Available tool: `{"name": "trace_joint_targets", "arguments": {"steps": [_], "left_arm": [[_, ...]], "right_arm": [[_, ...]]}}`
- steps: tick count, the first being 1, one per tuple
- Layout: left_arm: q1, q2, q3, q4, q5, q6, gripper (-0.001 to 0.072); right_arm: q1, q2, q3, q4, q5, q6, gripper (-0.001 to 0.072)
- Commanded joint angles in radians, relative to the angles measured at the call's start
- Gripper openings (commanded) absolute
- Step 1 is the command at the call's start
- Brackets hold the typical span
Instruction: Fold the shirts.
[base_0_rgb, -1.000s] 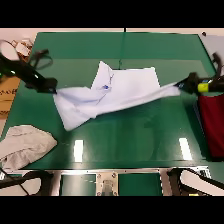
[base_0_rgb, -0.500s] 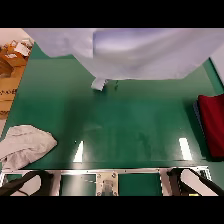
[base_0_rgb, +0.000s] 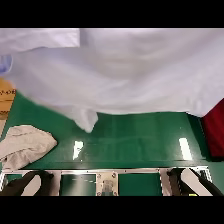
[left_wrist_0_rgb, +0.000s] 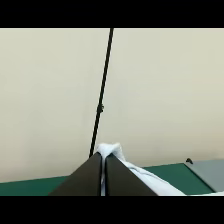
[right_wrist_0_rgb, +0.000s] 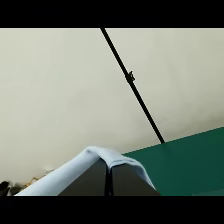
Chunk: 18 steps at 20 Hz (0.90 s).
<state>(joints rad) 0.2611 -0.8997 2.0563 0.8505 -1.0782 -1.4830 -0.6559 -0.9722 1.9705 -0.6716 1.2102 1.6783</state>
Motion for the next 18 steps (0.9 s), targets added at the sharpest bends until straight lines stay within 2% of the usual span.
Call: {"name": "trace_joint_targets", "arguments": {"steps": [1, 4, 8, 11, 14, 15, 16, 17, 18], "left_arm": [[0.001, -0.014, -0.172, -0.009, 0.032, -0.02, 0.0025], [-0.032, -0.1, -0.446, -0.122, 0.101, 0.082, 0.0025], [-0.209, -0.328, -0.685, -0.124, 0.338, 0.231, 0.0026], [-0.244, -0.541, -0.691, -0.171, 0.468, 0.232, 0.0026], [-0.244, -0.672, -0.683, -0.24, 0.544, 0.237, 0.0027], [-0.244, -0.697, -0.683, -0.247, 0.559, 0.237, 0.0027], [-0.244, -0.717, -0.683, -0.254, 0.561, 0.24, 0.0061], [-0.244, -0.728, -0.683, -0.256, 0.553, 0.245, 0.0458], [-0.238, -0.731, -0.683, -0.254, 0.531, 0.245, 0.0717]], "right_arm": [[0.026, 0.002, -0.158, -0.001, 0.005, -0.04, 0.0013], [0.134, -0.021, -0.426, -0.001, -0.053, -0.15, 0.0013], [0.287, -0.165, -0.732, -0.001, -0.304, -0.274, 0.0013], [0.334, -0.391, -0.758, 0.017, -0.419, -0.33, 0.0013], [0.336, -0.603, -0.687, 0.102, -0.435, -0.395, 0.0014], [0.336, -0.66, -0.655, 0.122, -0.434, -0.401, 0.0027], [0.336, -0.705, -0.627, 0.13, -0.427, -0.401, 0.016], [0.335, -0.734, -0.606, 0.129, -0.415, -0.401, 0.0337], [0.328, -0.749, -0.59, 0.129, -0.396, -0.408, 0.0446]]}}
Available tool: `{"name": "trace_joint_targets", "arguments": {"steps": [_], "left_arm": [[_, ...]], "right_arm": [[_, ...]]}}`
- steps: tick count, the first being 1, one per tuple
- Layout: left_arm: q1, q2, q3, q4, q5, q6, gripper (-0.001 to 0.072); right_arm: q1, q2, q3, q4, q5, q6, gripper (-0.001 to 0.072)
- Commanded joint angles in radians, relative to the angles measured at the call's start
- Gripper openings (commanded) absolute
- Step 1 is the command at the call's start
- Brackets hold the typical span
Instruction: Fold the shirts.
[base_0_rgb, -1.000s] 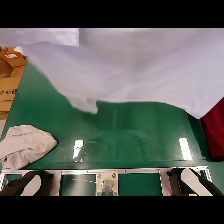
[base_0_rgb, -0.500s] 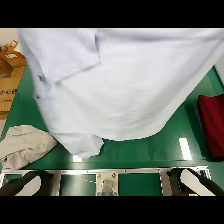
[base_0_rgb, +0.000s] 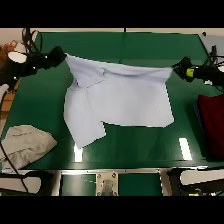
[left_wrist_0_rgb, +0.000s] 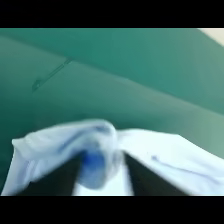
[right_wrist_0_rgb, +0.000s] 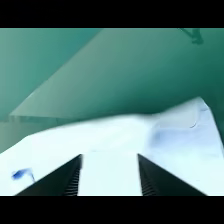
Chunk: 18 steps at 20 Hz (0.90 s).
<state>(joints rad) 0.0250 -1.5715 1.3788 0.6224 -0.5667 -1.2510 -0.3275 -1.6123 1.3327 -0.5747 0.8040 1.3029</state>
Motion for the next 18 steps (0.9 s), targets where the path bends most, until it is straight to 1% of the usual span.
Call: {"name": "trace_joint_targets", "arguments": {"steps": [1, 2, 4, 5, 6, 7, 8, 10, 12, 14, 15, 16, 18], "left_arm": [[0.011, -0.055, -0.003, -0.025, -0.02, 0.015, 0.0659], [0.034, -0.049, 0.008, -0.024, -0.088, 0.016, 0.0658], [0.111, -0.036, 0.04, -0.01, -0.277, 0.033, 0.0657], [0.152, -0.03, 0.056, 0.008, -0.364, 0.032, 0.0656], [0.191, -0.025, 0.068, 0.024, -0.443, 0.029, 0.0654], [0.229, -0.019, 0.076, 0.03, -0.522, 0.03, 0.041], [0.261, -0.013, 0.076, 0.028, -0.585, 0.042, 0.002], [0.301, -0.004, 0.075, 0.029, -0.672, 0.055, 0.0025], [0.325, -0.003, 0.074, 0.04, -0.784, 0.055, 0.0025], [0.335, 0.016, 0.031, 0.125, -0.873, 0.047, 0.0024], [0.337, 0.047, -0.025, 0.173, -0.873, 0.047, 0.0024], [0.346, 0.09, -0.113, 0.198, -0.845, 0.047, 0.0024], [0.382, 0.169, -0.288, 0.204, -0.776, 0.064, 0.0025]], "right_arm": [[-0.019, -0.11, 0.057, 0.028, 0.031, -0.034, 0.045], [-0.049, -0.107, 0.07, 0.014, 0.067, -0.032, 0.0445], [-0.134, -0.096, 0.087, -0.006, 0.195, -0.032, 0.0354], [-0.177, -0.089, 0.086, -0.019, 0.267, -0.033, 0.0351], [-0.216, -0.084, 0.08, -0.031, 0.347, -0.033, 0.0318], [-0.247, -0.077, 0.066, -0.038, 0.419, -0.037, 0.008], [-0.272, -0.062, 0.032, -0.04, 0.48, -0.048, 0.0013], [-0.296, 0.002, -0.08, -0.067, 0.529, -0.051, 0.0012], [-0.304, 0.111, -0.222, -0.156, 0.516, -0.051, 0.0012], [-0.323, 0.237, -0.369, -0.233, 0.475, -0.045, 0.0012], [-0.341, 0.295, -0.441, -0.247, 0.451, -0.036, 0.0013], [-0.364, 0.356, -0.518, -0.259, 0.424, -0.02, 0.0013], [-0.417, 0.45, -0.654, -0.261, 0.386, 0.011, 0.0013]]}}
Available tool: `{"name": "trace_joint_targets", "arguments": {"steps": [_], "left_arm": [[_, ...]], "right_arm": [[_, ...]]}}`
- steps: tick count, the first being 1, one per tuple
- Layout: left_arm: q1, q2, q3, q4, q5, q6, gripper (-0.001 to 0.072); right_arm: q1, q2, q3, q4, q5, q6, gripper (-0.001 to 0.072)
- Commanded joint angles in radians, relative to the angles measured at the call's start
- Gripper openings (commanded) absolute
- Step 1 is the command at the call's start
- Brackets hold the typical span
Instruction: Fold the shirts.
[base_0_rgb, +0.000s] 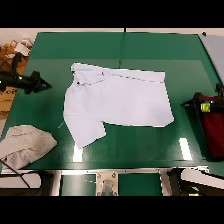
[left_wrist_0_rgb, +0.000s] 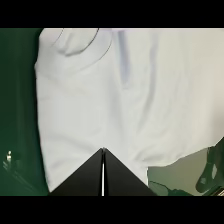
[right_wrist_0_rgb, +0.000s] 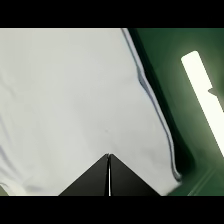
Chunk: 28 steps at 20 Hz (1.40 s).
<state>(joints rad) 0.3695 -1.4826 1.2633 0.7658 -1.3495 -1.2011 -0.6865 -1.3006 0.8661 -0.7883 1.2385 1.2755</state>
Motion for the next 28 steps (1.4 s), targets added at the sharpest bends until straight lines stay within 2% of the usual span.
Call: {"name": "trace_joint_targets", "arguments": {"steps": [1, 2, 3, 4, 5, 6, 11, 14, 15, 16, 17, 19, 21, 22, 24, 25, 26, 28], "left_arm": [[0.055, 0.097, -0.231, 0.072, 0.033, 0.022, 0.0026], [0.068, 0.098, -0.274, 0.093, 0.039, 0.022, 0.0105], [0.068, 0.097, -0.306, 0.117, 0.05, 0.021, 0.0492], [0.06, 0.097, -0.343, 0.116, 0.065, 0.022, 0.0604], [0.047, 0.091, -0.37, 0.111, 0.082, 0.025, 0.0511], [0.023, 0.083, -0.396, 0.106, 0.114, 0.025, 0.0475], [-0.149, 0.006, -0.444, 0.057, 0.25, 0.025, 0.0475], [-0.201, -0.024, -0.443, 0.039, 0.32, 0.032, 0.0474], [-0.197, -0.024, -0.435, 0.04, 0.341, 0.032, 0.0421], [-0.187, -0.023, -0.422, 0.041, 0.344, 0.032, 0.0145], [-0.174, -0.023, -0.409, 0.042, 0.335, 0.032, 0.0027], [-0.164, -0.022, -0.394, 0.042, 0.311, 0.031, 0.0026], [-0.164, -0.021, -0.393, 0.038, 0.309, 0.032, 0.0026], [-0.164, -0.021, -0.393, 0.038, 0.312, 0.032, 0.0025], [-0.164, -0.021, -0.392, 0.038, 0.314, 0.032, 0.0025], [-0.164, -0.021, -0.388, 0.038, 0.309, 0.032, 0.0025], [-0.164, -0.016, -0.376, 0.037, 0.293, 0.033, 0.0024], [-0.164, 0.029, -0.332, 0.039, 0.26, 0.035, 0.0024]], "right_arm": [[-0.077, 0.169, -0.243, -0.047, -0.056, 0.049, 0.0013], [-0.083, 0.182, -0.283, -0.045, -0.062, 0.049, 0.0041], [-0.082, 0.183, -0.311, -0.042, -0.068, 0.049, 0.0166], [-0.082, 0.182, -0.336, -0.041, -0.077, 0.048, 0.0286], [-0.081, 0.182, -0.353, -0.038, -0.095, 0.048, 0.0313], [-0.081, 0.182, -0.364, -0.034, -0.109, 0.048, 0.0312], [-0.081, 0.182, -0.41, -0.008, -0.147, 0.048, 0.0313], [-0.062, 0.173, -0.442, 0.013, -0.176, 0.022, 0.0328], [-0.043, 0.163, -0.447, 0.014, -0.185, 0.022, 0.0393], [-0.021, 0.15, -0.447, 0.014, -0.201, 0.022, 0.041], [0.007, 0.135, -0.447, 0.022, -0.237, 0.021, 0.041], [0.05, 0.106, -0.446, 0.049, -0.316, 0.021, 0.0411], [0.084, 0.067, -0.443, 0.13, -0.357, -0.022, 0.0408], [0.098, 0.043, -0.442, 0.178, -0.359, -0.053, 0.0382], [0.134, -0.006, -0.438, 0.255, -0.359, -0.115, 0.016], [0.154, -0.025, -0.433, 0.286, -0.354, -0.141, 0.0072], [0.171, -0.03, -0.426, 0.3, -0.343, -0.162, 0.0013], [0.18, -0.014, -0.377, 0.299, -0.281, -0.162, 0.0011]]}}
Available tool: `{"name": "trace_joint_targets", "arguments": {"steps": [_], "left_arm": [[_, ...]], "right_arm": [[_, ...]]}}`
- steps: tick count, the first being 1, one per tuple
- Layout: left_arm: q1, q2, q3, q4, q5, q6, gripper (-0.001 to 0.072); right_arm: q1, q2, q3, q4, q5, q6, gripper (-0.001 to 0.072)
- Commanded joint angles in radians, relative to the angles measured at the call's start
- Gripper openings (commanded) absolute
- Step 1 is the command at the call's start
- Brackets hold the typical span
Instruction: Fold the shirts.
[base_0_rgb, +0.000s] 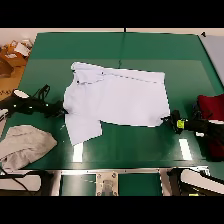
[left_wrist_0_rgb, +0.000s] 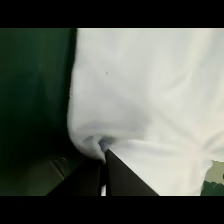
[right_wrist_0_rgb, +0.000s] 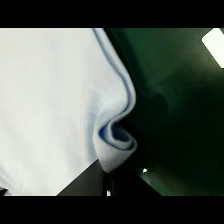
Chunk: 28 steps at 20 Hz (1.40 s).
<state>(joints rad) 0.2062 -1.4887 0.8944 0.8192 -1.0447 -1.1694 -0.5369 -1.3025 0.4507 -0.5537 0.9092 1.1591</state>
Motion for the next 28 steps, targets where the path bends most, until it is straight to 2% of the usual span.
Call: {"name": "trace_joint_targets", "arguments": {"steps": [1, 4, 10, 13, 16, 19, 22, 26, 28], "left_arm": [[-0.001, 0.087, 0.071, -0.014, -0.054, 0.005, 0.0024], [-0.001, 0.283, 0.219, -0.018, -0.12, 0.004, 0.0024], [-0.001, 0.656, 0.68, -0.035, -0.112, 0.009, 0.0024], [-0.001, 0.748, 0.961, -0.034, -0.089, 0.008, 0.0024], [-0.001, 0.769, 1.164, -0.034, -0.082, 0.006, 0.0025], [-0.001, 0.768, 1.191, -0.034, -0.089, -0.011, 0.0025], [-0.001, 0.757, 1.067, -0.034, -0.111, -0.034, 0.0025], [-0.001, 0.645, 0.831, -0.079, -0.106, -0.029, 0.0026], [-0.002, 0.538, 0.694, -0.171, -0.097, 0.037, 0.0026]], "right_arm": [[0.025, 0.016, 0.087, 0.064, 0.103, -0.042, 0.0011], [0.009, 0.179, 0.31, 0.064, 0.246, 0.062, 0.0011], [0.005, 0.463, 0.933, 0.064, 0.281, 0.254, 0.0011], [-0.019, 0.502, 1.221, 0.064, 0.258, 0.332, 0.0012], [-0.06, 0.504, 1.404, 0.063, 0.258, 0.365, 0.0012], [-0.089, 0.505, 1.437, 0.054, 0.263, 0.377, 0.0012], [-0.088, 0.485, 1.381, 0.007, 0.27, 0.389, 0.0012], [-0.069, 0.445, 1.123, 0.007, 0.239, 0.284, 0.0012], [-0.012, 0.404, 0.936, 0.007, 0.158, 0.201, 0.0012]]}}
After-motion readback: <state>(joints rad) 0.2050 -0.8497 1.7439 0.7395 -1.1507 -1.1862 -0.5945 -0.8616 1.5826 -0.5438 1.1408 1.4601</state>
